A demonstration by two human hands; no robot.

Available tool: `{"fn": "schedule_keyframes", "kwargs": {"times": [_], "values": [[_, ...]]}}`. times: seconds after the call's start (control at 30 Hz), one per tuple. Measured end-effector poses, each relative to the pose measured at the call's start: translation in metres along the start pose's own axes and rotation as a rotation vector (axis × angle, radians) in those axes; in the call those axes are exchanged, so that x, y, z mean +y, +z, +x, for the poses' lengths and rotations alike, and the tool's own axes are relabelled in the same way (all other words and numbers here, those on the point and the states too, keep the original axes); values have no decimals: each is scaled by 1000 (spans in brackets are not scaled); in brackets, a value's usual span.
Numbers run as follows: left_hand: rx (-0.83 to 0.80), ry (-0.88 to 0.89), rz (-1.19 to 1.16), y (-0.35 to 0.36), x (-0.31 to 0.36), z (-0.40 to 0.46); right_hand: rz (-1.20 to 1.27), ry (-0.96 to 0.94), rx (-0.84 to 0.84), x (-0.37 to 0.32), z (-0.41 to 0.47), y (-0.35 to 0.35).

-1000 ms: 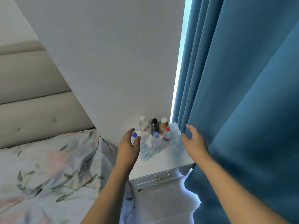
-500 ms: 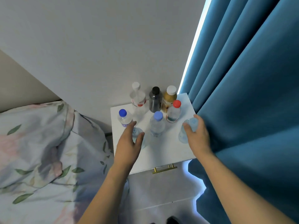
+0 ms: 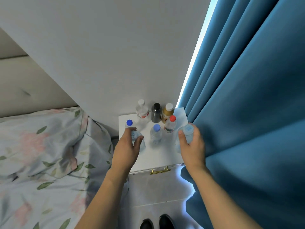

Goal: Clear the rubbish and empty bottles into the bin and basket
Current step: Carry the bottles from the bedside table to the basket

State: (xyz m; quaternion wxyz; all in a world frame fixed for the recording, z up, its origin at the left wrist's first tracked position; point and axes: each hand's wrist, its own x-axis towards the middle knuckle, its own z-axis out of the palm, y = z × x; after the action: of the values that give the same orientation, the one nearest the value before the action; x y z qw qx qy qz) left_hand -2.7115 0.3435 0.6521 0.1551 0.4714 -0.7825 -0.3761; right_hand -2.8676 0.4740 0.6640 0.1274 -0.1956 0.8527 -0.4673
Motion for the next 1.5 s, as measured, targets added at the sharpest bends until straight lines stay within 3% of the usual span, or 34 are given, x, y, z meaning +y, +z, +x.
{"fn": "schedule_keyframes", "kwargs": {"times": [0.17, 0.27, 0.33, 0.57, 0.97, 1.23, 1.5], "values": [[17, 57, 60, -76, 60, -51, -104, -212, -192, -80, -35, -48], [124, 143, 159, -105, 72, -78, -236, -391, -200, -114, -48, -60], [188, 112, 211, -124, 75, -96, -264, -398, -202, -133, -58, -61], [333, -93, 206, -204, 50, -164, -297, -556, -367, -200, -119, -28], [699, -419, 336, -322, -23, -304, -274, -889, -825, -298, -280, 66], [893, -829, 402, -351, -45, -425, -307, -1220, -1159, -328, -401, 98], [1086, -1193, 385, -337, -32, -570, -263, -1542, -1474, -317, -552, 72]]}}
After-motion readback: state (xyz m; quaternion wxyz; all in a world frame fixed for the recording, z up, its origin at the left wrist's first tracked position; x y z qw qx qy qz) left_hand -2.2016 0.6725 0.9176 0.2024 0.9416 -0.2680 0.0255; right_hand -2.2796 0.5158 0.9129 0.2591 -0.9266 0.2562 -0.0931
